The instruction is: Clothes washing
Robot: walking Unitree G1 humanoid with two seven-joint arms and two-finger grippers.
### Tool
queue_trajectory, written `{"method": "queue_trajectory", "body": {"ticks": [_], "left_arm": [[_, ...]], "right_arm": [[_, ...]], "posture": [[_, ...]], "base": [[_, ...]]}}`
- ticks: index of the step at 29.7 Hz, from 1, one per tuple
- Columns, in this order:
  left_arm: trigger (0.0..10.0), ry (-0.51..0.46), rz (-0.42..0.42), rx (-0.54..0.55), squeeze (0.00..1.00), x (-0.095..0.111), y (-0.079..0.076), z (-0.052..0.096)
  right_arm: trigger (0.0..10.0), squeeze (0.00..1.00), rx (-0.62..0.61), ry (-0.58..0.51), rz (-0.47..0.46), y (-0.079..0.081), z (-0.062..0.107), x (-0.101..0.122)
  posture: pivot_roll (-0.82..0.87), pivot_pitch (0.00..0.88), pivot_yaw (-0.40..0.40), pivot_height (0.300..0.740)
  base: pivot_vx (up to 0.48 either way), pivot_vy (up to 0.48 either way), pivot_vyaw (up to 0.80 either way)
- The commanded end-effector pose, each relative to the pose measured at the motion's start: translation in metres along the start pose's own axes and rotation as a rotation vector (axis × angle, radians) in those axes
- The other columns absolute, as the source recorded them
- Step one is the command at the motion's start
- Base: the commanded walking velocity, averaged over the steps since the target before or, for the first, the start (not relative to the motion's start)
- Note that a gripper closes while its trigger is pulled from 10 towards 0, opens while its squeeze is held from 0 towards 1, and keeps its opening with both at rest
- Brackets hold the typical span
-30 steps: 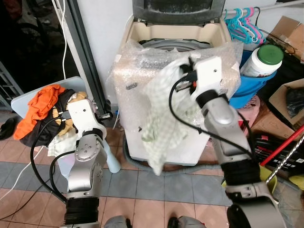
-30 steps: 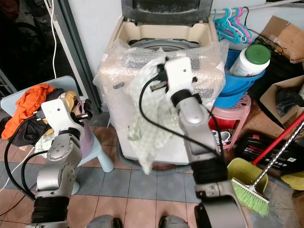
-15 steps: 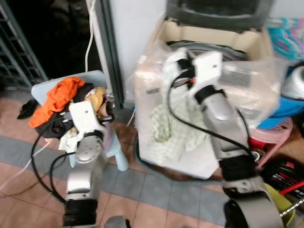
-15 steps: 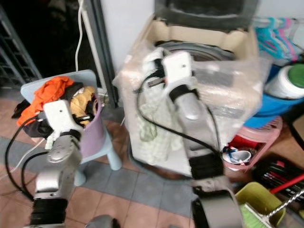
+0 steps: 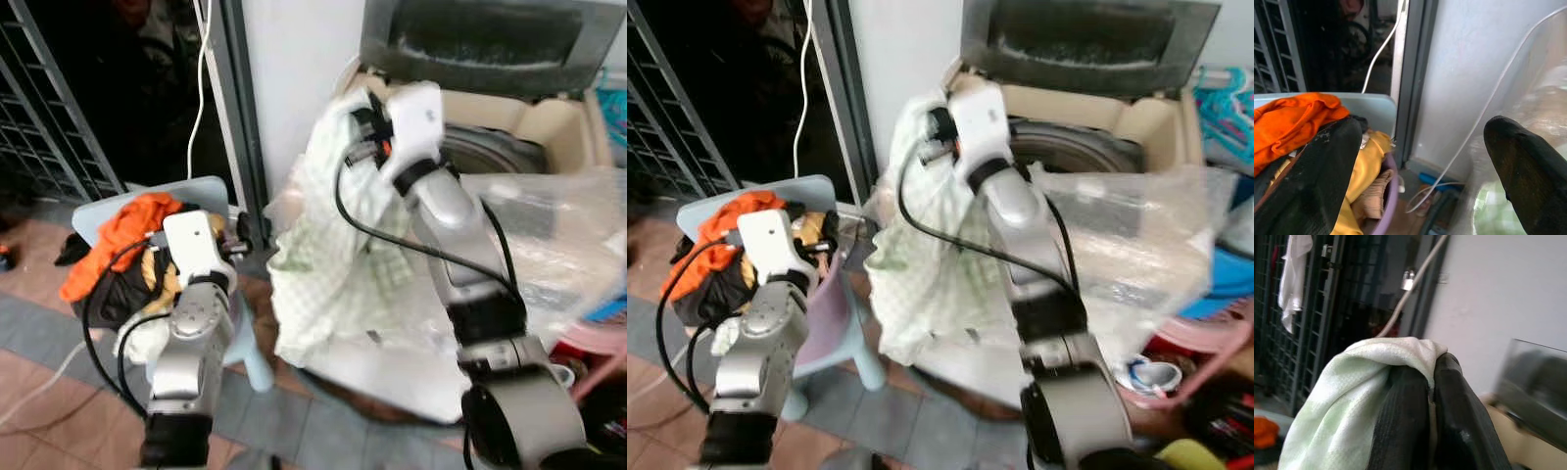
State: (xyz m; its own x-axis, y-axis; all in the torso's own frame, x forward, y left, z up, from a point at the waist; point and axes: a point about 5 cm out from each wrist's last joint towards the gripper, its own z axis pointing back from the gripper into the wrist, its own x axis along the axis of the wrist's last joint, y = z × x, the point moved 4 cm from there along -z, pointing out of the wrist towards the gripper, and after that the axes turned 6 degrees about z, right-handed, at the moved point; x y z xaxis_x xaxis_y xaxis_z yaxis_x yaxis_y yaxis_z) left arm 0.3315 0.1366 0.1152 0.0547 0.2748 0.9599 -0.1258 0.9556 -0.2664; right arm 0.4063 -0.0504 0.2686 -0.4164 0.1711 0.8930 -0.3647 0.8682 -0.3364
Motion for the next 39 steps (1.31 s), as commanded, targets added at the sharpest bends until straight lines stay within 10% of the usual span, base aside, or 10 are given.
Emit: {"method": "queue_trajectory", "body": {"ticks": [1, 6, 7, 13, 22, 27, 28, 36, 39], "left_arm": [[10.0, 0.028, 0.027, -0.015, 0.0, -0.008, -0.014, 0.001], [10.0, 0.026, 0.021, -0.004, 0.0, -0.008, -0.014, 0.0], [10.0, 0.026, 0.021, -0.001, 0.0, -0.008, -0.014, 0.001], [10.0, 0.02, 0.019, 0.019, 0.0, -0.009, -0.012, 0.001], [10.0, 0.011, -0.007, 0.006, 0.0, -0.008, -0.016, 0.001], [10.0, 0.018, -0.007, 0.012, 0.0, -0.009, -0.014, 0.002], [10.0, 0.018, -0.01, 0.009, 0.0, -0.009, -0.015, 0.001], [10.0, 0.022, -0.015, 0.009, 0.0, -0.009, -0.015, 0.001], [10.0, 0.028, -0.018, 0.017, 0.0, -0.01, -0.013, 0.001]], "right_arm": [[10.0, 0.0, -0.123, 0.03, -0.024, -0.037, -0.004, 0.0], [10.0, 0.0, -0.486, -0.008, 0.03, -0.139, -0.007, 0.045], [10.0, 0.0, -0.647, -0.041, 0.032, -0.18, 0.006, 0.066], [10.0, 0.0, -0.858, -0.181, 0.161, -0.236, 0.037, 0.118], [10.0, 0.0, -0.569, 0.139, 0.002, -0.162, 0.027, -0.015], [10.0, 0.03, -0.478, 0.173, -0.028, -0.133, 0.032, -0.038], [10.0, 1.0, -0.439, 0.167, -0.049, -0.121, 0.035, -0.042], [10.0, 1.0, -0.341, 0.126, -0.07, -0.081, 0.048, -0.043], [10.0, 1.0, -0.209, 0.106, -0.119, -0.041, 0.054, -0.043]], "posture": [[-0.05, 0.0, 0.031, 0.74], [-0.04, 0.0, 0.023, 0.74], [-0.04, 0.0, 0.016, 0.74], [-0.05, 0.0, 0.012, 0.74], [-0.05, 0.0, 0.02, 0.74], [-0.05, 0.0, 0.024, 0.74], [-0.05, 0.0, 0.022, 0.74], [-0.05, 0.0, 0.019, 0.74], [-0.05, 0.0, 0.021, 0.74]], "base": [[0.0, 0.0, 0.0], [0.0, 0.0, 0.0], [0.0, 0.0, 0.0], [0.0, 0.0, 0.0], [0.0, 0.0, 0.0], [0.0, 0.0, 0.0], [0.0, 0.0, 0.0], [0.0, 0.0, 0.0], [0.0, 0.0, 0.0]]}}
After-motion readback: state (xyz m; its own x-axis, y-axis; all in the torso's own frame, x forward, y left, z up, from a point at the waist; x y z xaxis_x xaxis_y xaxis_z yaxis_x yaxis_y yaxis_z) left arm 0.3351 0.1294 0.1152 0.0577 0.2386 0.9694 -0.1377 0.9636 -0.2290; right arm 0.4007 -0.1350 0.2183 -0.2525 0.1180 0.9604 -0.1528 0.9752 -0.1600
